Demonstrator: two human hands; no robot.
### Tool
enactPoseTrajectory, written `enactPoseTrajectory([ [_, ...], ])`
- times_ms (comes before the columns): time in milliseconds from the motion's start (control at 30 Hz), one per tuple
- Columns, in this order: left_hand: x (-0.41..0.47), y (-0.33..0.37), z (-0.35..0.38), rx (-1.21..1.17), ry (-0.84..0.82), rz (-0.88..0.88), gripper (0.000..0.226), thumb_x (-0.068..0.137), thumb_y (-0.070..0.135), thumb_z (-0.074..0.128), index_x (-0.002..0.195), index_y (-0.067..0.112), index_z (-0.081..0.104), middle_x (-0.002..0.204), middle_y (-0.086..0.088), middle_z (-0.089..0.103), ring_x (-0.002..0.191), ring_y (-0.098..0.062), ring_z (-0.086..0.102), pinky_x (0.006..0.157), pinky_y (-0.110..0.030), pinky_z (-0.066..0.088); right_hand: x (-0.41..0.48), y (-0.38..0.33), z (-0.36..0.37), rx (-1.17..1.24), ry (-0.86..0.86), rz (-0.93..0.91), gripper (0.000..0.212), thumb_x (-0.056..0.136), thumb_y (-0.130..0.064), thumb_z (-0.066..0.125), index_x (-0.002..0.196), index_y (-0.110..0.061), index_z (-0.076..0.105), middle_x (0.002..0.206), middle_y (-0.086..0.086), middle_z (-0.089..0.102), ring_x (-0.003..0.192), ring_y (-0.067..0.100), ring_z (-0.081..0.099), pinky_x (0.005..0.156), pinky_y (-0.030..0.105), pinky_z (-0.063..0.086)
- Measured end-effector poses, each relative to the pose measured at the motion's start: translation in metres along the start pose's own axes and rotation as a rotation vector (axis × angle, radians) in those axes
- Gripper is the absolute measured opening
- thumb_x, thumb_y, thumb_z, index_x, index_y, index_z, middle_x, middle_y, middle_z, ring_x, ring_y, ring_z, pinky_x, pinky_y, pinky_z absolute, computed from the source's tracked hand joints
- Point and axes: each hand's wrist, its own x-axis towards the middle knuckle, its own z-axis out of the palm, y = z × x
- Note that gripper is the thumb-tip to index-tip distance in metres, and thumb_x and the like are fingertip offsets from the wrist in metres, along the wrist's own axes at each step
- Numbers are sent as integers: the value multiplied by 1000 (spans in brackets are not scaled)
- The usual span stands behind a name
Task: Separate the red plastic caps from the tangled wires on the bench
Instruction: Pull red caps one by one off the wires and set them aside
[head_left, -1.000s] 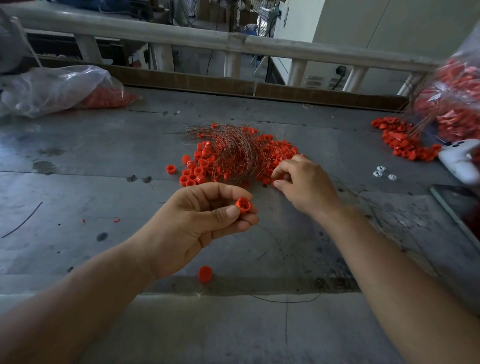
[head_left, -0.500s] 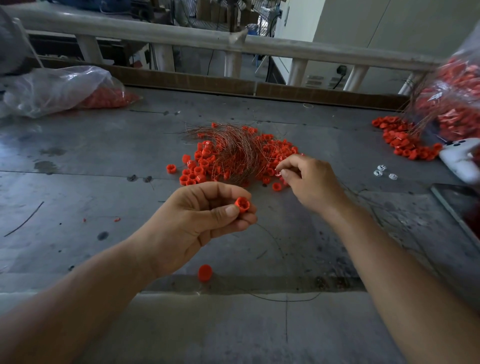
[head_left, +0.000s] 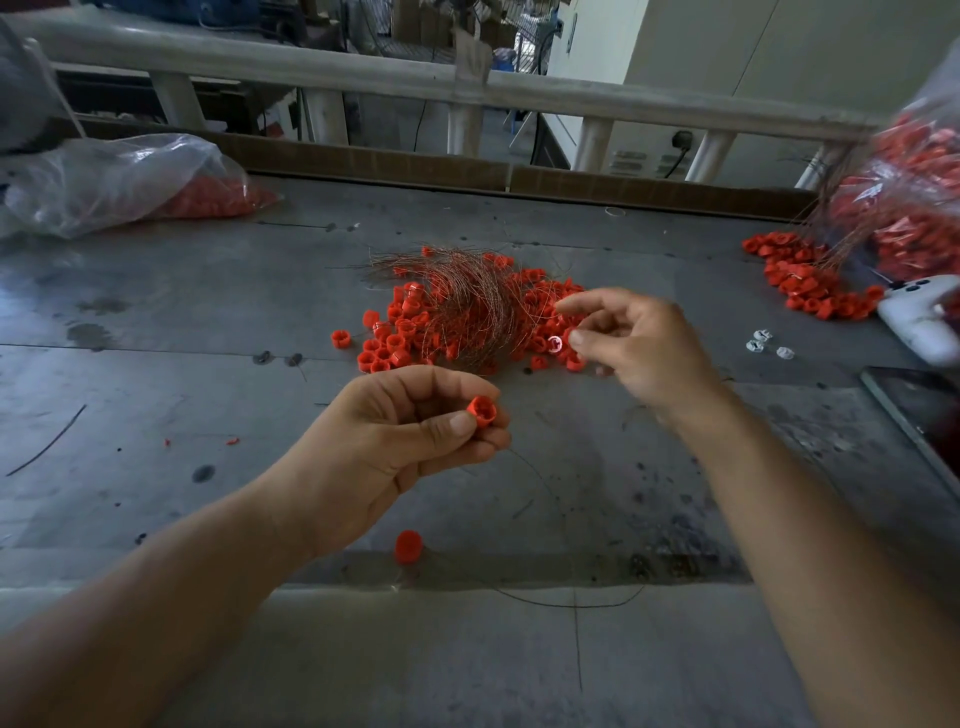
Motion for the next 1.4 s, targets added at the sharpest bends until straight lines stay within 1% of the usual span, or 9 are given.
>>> enactPoseTrajectory([
  [100, 0, -1, 0, 19, 20, 14, 21, 67, 0, 56, 77, 7, 74, 79, -12, 71, 72, -18, 70, 62, -19, 54, -12, -16, -1, 414, -139, 109, 20, 83, 3, 57, 78, -15, 65, 58, -4, 63, 53, 6, 60, 47, 15, 46],
  [200, 1, -1, 1, 27, 45, 27, 21, 65, 1, 57, 76, 8, 74, 77, -12, 71, 71, -17, 70, 62, -18, 54, -21, -26, 8, 617, -255, 198, 14, 86, 0, 51, 80, -9, 60, 59, 0, 65, 51, 10, 62, 44, 17, 48],
  [500, 2, 0, 1, 36, 74, 47, 22, 65, 1, 57, 79, 4, 73, 77, -13, 70, 71, -18, 69, 63, -19, 55, -29, -33, 18, 765, -384, 213, 11, 78, -9, 52, 84, -7, 60, 62, 4, 66, 55, 12, 65, 46, 18, 50],
  [700, 2, 0, 1, 55, 71, 53, 22, 65, 1, 57, 77, 7, 74, 77, -11, 71, 71, -17, 70, 63, -19, 54, -31, -33, 20, 711, -381, 192, 18, 88, -1, 46, 86, -11, 61, 61, 3, 65, 54, 12, 63, 46, 18, 49],
  [867, 2, 0, 1, 75, 84, 63, 23, 64, 3, 58, 77, 10, 75, 75, -9, 71, 71, -16, 70, 63, -18, 54, -32, -33, 21, 731, -410, 172, 18, 71, -13, 58, 89, -8, 60, 64, 4, 65, 57, 13, 64, 49, 18, 50],
  [967, 3, -1, 2, 94, 101, 75, 23, 63, 4, 58, 77, 10, 75, 75, -10, 72, 71, -16, 69, 63, -18, 54, -34, -31, 22, 603, -413, 95, 11, 82, -7, 54, 89, -12, 61, 66, 0, 66, 61, 11, 64, 54, 19, 51],
  [1133, 3, -1, 0, 116, 159, 100, 22, 61, 5, 59, 75, 12, 75, 75, -9, 72, 70, -17, 70, 62, -18, 54, -39, -34, 28, 235, -284, -190, 29, 82, -3, 61, 86, -31, 64, 73, -11, 60, 67, -1, 59, 61, 13, 48],
  [1267, 4, -3, 0, 147, 194, 123, 23, 61, 6, 59, 81, 8, 69, 71, -7, 71, 68, -16, 69, 62, -19, 54, -43, -33, 37, 117, -254, -249, 27, 81, -6, 64, 86, -32, 59, 77, -11, 62, 74, 2, 61, 70, 16, 51],
  [1400, 4, -4, -1, 170, 201, 135, 22, 60, 7, 61, 81, 4, 64, 70, -7, 70, 68, -16, 69, 63, -19, 54, -46, -34, 38, 30, -230, -330, 20, 79, -6, 67, 85, -24, 62, 80, -14, 62, 75, -2, 61, 67, 8, 46],
])
